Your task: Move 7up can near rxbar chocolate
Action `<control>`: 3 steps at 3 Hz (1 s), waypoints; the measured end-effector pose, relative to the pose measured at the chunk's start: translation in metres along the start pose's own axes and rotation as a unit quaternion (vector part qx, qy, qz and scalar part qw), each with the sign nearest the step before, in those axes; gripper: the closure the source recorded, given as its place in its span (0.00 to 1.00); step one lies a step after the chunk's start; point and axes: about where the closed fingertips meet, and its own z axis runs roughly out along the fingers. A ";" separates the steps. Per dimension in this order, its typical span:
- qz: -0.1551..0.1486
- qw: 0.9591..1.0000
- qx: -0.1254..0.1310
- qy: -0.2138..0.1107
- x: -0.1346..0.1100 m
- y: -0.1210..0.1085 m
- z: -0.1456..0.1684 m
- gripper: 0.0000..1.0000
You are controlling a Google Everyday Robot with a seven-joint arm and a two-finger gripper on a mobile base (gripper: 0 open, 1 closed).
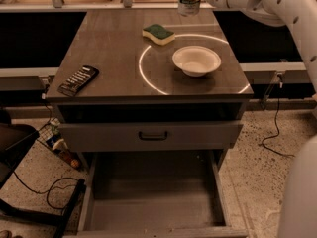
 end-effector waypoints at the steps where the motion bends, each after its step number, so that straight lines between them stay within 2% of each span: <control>1: -0.010 1.000 -0.018 -0.001 0.003 0.049 -0.008 1.00; 2: -0.017 0.999 -0.051 0.008 0.020 0.094 -0.005 1.00; 3: -0.022 0.995 -0.100 0.009 0.035 0.131 0.007 1.00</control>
Offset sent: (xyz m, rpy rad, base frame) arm -0.1109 0.0957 -0.0373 -0.0542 -0.0029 0.1794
